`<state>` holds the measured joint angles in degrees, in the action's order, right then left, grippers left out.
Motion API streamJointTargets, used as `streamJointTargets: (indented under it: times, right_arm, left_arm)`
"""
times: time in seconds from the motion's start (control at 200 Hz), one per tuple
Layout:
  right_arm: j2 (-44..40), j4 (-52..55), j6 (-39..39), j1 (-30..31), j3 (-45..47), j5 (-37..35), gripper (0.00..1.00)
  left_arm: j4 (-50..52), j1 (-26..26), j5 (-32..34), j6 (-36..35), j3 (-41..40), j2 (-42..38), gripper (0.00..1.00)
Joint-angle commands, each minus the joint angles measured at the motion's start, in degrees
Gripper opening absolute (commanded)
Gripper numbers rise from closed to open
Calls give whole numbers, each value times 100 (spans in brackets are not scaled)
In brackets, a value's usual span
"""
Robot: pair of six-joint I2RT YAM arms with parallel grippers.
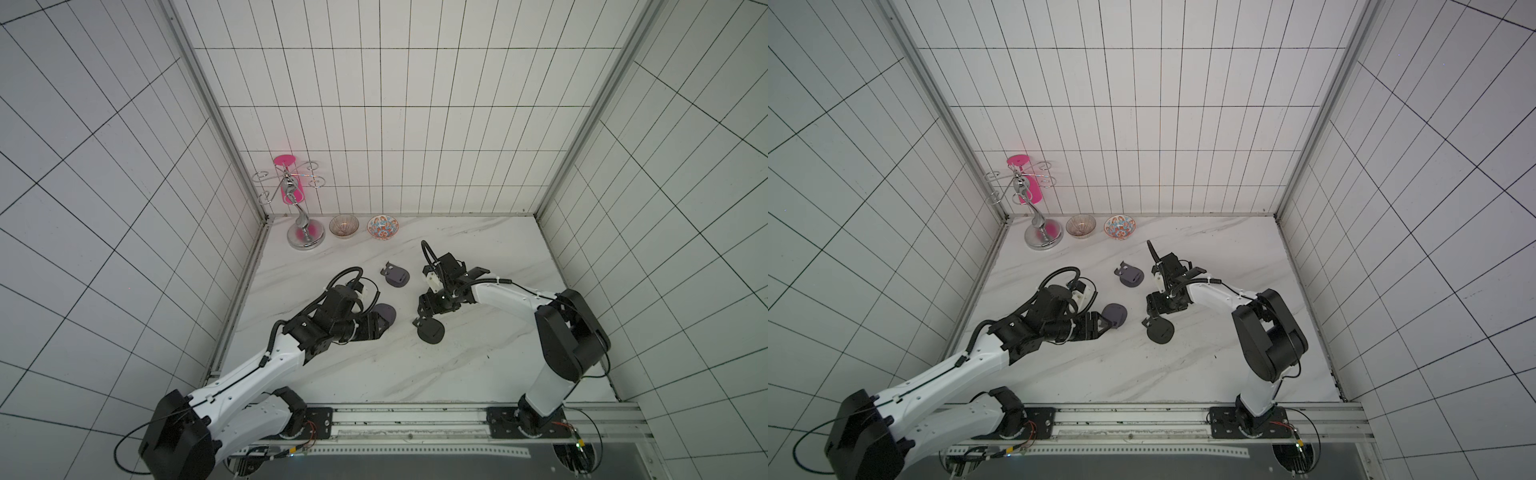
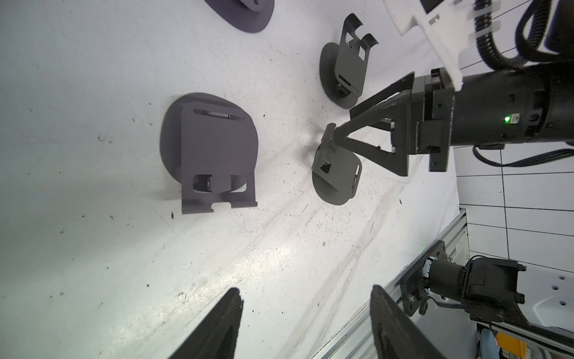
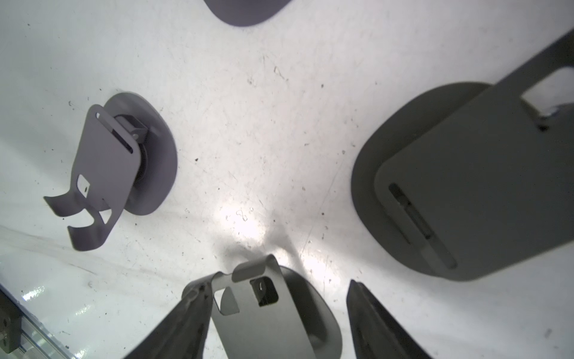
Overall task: Open the phone stand
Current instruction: Adjust the phone stand at the center of the board.
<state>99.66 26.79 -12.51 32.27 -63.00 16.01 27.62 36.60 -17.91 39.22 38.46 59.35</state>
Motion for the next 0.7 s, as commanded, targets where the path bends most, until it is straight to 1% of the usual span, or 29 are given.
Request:
streamJointTargets:
  times: [0.0,0.235,0.4,0.555,0.615,0.695]
  right_arm:
    - [164,-79,186,-119,-178,272,72]
    - [149,-106,275,-178,-117,512,72]
    - [-17,-50,151,-179,16,484,72]
    - [-352,38,-400,-169,395,167,71]
    - [-571,24,-711,-161,618,46,71]
    - [-897,-15,-1134,-161,931,-27,71]
  left_arm:
    - [60,-12,41,-89,245,33,68]
    - [50,-27,24,-121,296,118,68]
    - [34,-34,15,-185,311,168,68]
    - [64,-36,68,-399,419,374,65]
    - [102,-38,151,-512,516,519,62]
    - [89,-31,238,-632,640,689,62]
